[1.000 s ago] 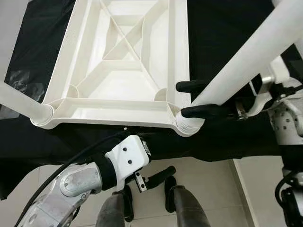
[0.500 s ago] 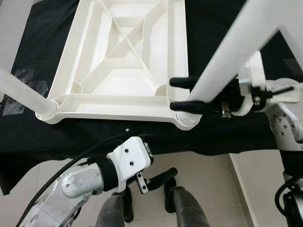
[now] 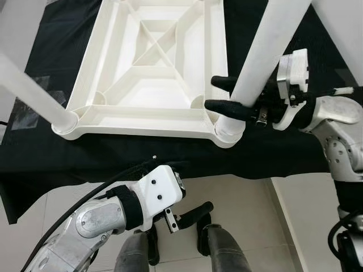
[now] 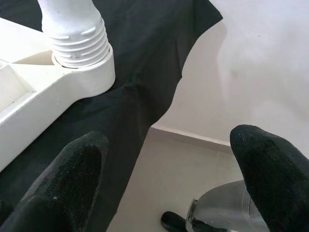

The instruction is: Building children table

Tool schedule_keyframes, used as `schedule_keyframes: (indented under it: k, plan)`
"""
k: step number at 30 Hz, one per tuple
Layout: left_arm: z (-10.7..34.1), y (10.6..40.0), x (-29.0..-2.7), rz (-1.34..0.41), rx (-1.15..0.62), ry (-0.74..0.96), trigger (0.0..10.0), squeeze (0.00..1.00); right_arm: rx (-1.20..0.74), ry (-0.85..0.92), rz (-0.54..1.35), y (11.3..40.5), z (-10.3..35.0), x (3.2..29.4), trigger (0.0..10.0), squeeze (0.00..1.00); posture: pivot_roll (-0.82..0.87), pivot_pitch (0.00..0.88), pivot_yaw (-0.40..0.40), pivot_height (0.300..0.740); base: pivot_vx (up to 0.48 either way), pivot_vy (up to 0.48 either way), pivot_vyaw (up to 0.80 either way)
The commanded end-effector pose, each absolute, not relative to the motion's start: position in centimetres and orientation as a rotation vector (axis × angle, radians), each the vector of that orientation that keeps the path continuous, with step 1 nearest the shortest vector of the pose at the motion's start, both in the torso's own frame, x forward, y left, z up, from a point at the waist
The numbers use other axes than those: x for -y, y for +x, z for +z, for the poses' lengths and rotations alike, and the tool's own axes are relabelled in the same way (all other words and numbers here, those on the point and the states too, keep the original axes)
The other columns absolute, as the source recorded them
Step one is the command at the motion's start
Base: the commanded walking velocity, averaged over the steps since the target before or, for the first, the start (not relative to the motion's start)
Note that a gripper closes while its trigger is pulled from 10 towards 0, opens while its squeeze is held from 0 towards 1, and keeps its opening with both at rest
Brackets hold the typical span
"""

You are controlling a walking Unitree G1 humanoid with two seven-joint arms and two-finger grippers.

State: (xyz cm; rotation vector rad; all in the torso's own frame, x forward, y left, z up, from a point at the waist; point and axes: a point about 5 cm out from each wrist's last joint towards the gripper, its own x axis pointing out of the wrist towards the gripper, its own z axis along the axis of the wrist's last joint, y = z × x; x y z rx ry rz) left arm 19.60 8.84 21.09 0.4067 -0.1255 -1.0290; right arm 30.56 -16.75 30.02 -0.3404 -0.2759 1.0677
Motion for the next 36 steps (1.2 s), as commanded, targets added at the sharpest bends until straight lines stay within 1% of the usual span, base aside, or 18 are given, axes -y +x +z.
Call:
schedule_keyframes:
  k: [1, 3, 7, 8, 9, 10, 11, 12, 15, 17, 24, 29, 30, 34, 36]
  plan:
    - [20.6, 19.2, -8.7, -1.052, 0.112, 0.403, 10.0, 0.00, 0.029, -0.308, 0.897, 31.9, 25.5, 18.4, 10.0, 0.00, 0.04, 0.436, -0.001, 0.740, 0.000, 0.000, 0.00]
    - [20.6, 19.3, -8.7, -1.052, 0.112, 0.403, 10.0, 0.00, 0.025, -0.305, 0.866, 31.9, 25.4, 18.5, 10.0, 0.00, 0.04, 0.436, -0.001, 0.740, 0.000, 0.000, 0.00]
    - [20.6, 19.3, -8.6, -1.056, 0.115, 0.404, 10.0, 0.00, -0.002, -0.260, 0.623, 32.3, 24.4, 18.6, 10.0, 0.00, 0.03, 0.427, -0.006, 0.740, 0.000, 0.000, 0.00]
    - [20.6, 19.3, -8.6, -1.056, 0.115, 0.404, 10.0, 0.00, -0.002, -0.260, 0.623, 32.3, 24.4, 18.6, 10.0, 0.00, 0.03, 0.427, -0.006, 0.740, 0.000, 0.000, 0.00]
    - [20.5, 19.3, -8.6, -1.057, 0.116, 0.404, 10.0, 0.00, -0.006, -0.244, 0.581, 32.3, 24.2, 18.5, 10.0, 0.00, 0.03, 0.427, -0.006, 0.740, 0.000, 0.000, 0.00]
    - [20.5, 19.3, -8.6, -1.057, 0.116, 0.404, 10.0, 0.00, -0.021, -0.227, 0.501, 32.1, 23.4, 18.5, 10.0, 0.00, 0.03, 0.425, -0.009, 0.740, 0.000, 0.000, 0.00]
    - [20.5, 19.3, -8.6, -1.057, 0.116, 0.404, 10.0, 0.00, -0.021, -0.227, 0.501, 32.1, 23.4, 18.5, 10.0, 0.00, 0.03, 0.425, -0.009, 0.740, 0.000, 0.000, 0.00]
    - [20.5, 19.3, -8.6, -1.056, 0.118, 0.404, 10.0, 0.00, -0.031, -0.186, 0.393, 31.7, 22.4, 18.3, 10.0, 0.00, 0.03, 0.425, -0.008, 0.740, 0.000, 0.000, 0.00]
    - [20.5, 19.4, -8.6, -1.056, 0.118, 0.405, 10.0, 0.00, -0.030, -0.163, 0.355, 31.6, 22.0, 18.2, 10.0, 0.00, 0.03, 0.425, -0.008, 0.740, 0.000, 0.000, 0.00]
    - [20.5, 19.4, -8.5, -1.058, 0.120, 0.405, 10.0, 0.00, -0.008, -0.125, 0.283, 31.4, 21.7, 17.9, 10.0, 0.00, 0.03, 0.422, -0.006, 0.740, 0.000, 0.000, 0.00]
    - [20.5, 19.6, -8.6, -1.057, 0.125, 0.410, 10.0, 0.00, -0.001, -0.096, 0.198, 31.4, 21.6, 17.2, 10.0, 0.00, 0.02, 0.418, -0.005, 0.740, 0.000, 0.000, 0.00]
    - [20.5, 19.7, -8.5, -1.056, 0.131, 0.414, 10.0, 0.00, 0.003, -0.028, 0.073, 31.5, 21.7, 16.8, 10.0, 0.00, 0.03, 0.415, -0.007, 0.740, 0.000, 0.000, 0.00]
    - [20.5, 19.7, -8.5, -1.054, 0.132, 0.416, 10.0, 0.00, 0.007, -0.001, 0.031, 31.5, 21.7, 16.3, 10.0, 0.00, 0.03, 0.414, -0.006, 0.740, 0.000, 0.000, 0.00]
    - [20.6, 19.8, -8.5, -1.051, 0.135, 0.419, 10.0, 0.00, 0.003, 0.037, 0.005, 31.5, 21.5, 15.6, 10.0, 0.00, 0.03, 0.410, -0.005, 0.740, 0.000, 0.000, 0.00]
    - [20.6, 20.0, -8.5, -1.049, 0.138, 0.421, 10.0, 0.00, -0.002, 0.060, 0.004, 31.4, 21.2, 14.4, 10.0, 0.00, 0.03, 0.408, -0.002, 0.740, 0.000, 0.000, 0.00]
